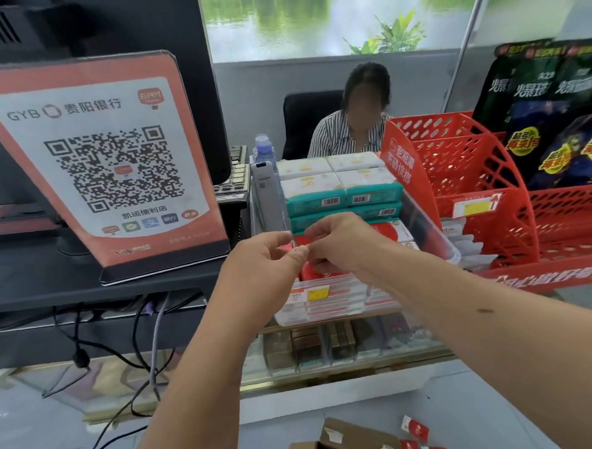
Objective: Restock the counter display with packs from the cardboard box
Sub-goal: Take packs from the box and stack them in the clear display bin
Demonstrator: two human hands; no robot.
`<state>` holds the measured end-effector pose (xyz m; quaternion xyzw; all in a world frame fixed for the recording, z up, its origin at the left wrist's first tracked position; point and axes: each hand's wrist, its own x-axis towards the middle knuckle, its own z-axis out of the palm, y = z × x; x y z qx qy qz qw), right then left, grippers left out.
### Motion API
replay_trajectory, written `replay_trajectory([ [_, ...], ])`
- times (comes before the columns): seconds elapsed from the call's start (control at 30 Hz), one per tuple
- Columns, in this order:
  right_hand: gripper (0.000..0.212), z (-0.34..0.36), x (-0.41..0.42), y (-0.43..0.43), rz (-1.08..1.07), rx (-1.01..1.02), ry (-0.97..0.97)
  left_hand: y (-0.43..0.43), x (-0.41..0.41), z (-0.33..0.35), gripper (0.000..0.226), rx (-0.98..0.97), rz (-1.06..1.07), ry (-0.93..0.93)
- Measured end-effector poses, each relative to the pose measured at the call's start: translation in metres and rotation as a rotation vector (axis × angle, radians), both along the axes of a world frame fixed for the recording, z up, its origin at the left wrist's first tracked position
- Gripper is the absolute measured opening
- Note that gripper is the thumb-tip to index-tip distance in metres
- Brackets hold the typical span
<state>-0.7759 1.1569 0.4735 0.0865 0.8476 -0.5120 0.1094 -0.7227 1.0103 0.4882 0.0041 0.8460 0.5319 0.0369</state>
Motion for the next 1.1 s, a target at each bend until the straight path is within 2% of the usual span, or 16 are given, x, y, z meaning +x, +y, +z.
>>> replay_trajectory([
  [0.23, 0.022, -0.002, 0.051, 0.026, -0.153, -0.155, 0.118, 0.009, 0.013, -0.014, 0.035, 0.032, -0.129, -0.029],
  [0.5, 0.023, -0.050, 0.118, 0.062, -0.190, -0.225, 0.036, 0.030, 0.060, -0.047, 0.032, -0.025, -0.136, -0.083],
  [0.6, 0.018, -0.093, 0.139, 0.080, -0.199, -0.176, 0.015, 0.045, 0.079, -0.072, 0.015, -0.095, -0.131, -0.127],
  [0.77, 0.019, -0.179, 0.179, 0.099, -0.182, -0.021, -0.067, 0.071, 0.103, -0.143, 0.036, -0.221, -0.184, -0.235],
  [1.1, 0.037, -0.378, 0.219, 0.087, -0.049, 0.332, -0.323, 0.072, 0.106, -0.320, 0.032, -0.407, -0.379, -0.405],
])
